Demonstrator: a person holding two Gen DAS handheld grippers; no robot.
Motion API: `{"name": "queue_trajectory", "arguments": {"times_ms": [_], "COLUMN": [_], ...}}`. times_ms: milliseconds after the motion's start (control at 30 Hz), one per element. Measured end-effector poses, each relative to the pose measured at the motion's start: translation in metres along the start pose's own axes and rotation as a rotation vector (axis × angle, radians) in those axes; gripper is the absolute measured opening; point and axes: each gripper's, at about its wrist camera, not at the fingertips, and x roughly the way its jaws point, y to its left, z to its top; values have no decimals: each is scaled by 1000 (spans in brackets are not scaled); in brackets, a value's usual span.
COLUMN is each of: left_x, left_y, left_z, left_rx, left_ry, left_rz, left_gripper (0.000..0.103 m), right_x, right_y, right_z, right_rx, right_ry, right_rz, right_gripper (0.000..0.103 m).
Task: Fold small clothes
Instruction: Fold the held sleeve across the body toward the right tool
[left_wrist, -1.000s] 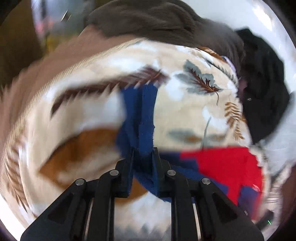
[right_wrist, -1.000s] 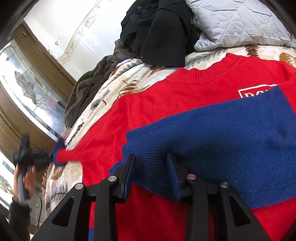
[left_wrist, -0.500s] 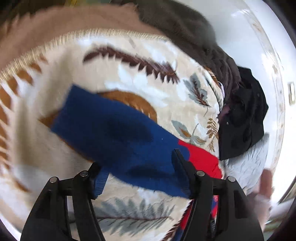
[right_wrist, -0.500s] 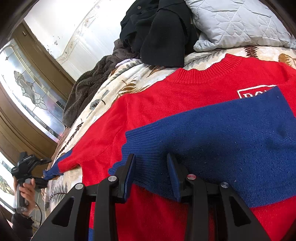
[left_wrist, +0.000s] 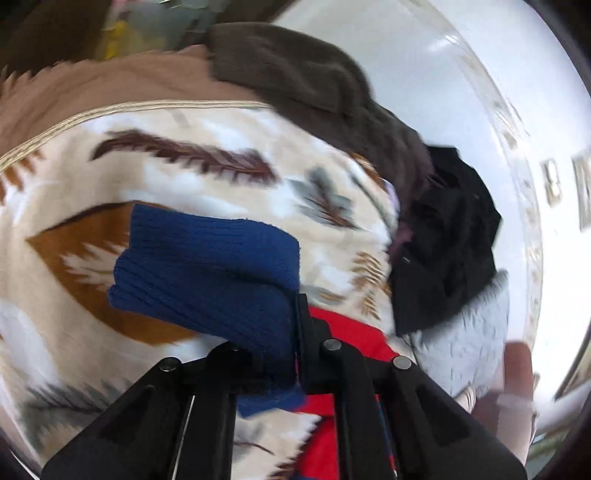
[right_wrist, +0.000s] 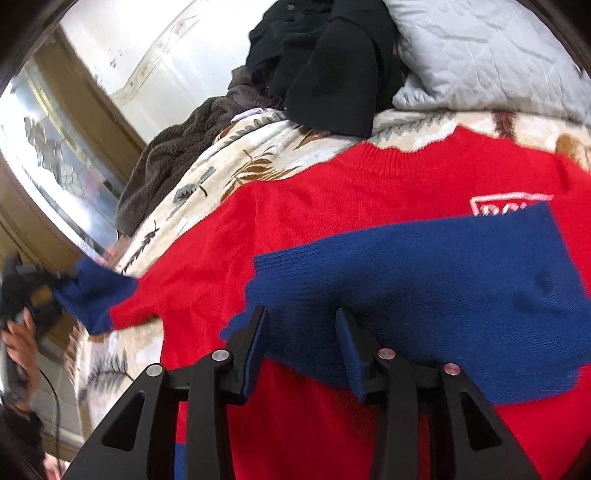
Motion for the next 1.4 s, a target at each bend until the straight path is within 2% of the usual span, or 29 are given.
{"name": "queue_trajectory", "arguments": {"times_ms": [100, 267, 500, 700, 1000, 1133, 1267, 1333, 1400], "left_x": [4, 19, 45, 76, 133, 169, 193, 189, 174], "left_y": [-33, -83, -135, -183, -230, -227, -209, -202, -197], "left_z": [-12, -42, -96, -152, -230, -264, -280, -277, -268], "left_rx": [58, 135, 201, 266, 354, 382, 365, 342, 328], "left_ry": [16, 67, 153, 253, 380, 452, 516, 535, 561], "left_rz": [-26, -67, -104, -132, -98, -41, 8, -29, -86], "left_gripper": [5, 5, 5, 5, 5, 5, 5, 9, 16], "right_x": [-16, -47, -81, -88, -91, -92, -91, -91, -91], "right_y": [-9, -51, -113, -134, -144, -147, -147, -147, -147], "right_z": [2, 6, -6, -23, -26, -26, -27, -27, -27], "right_rx": [-16, -16, 27, 65, 117, 129, 132, 132, 132], "right_ry": [-11, -24, -53, -94, -122, -129, -131, -131, -129], "right_rz": [-39, -182, -285, -217, -135, -117, -113, -114, -115], "right_gripper": [49, 50, 51, 52, 54, 54, 54, 54, 54]}}
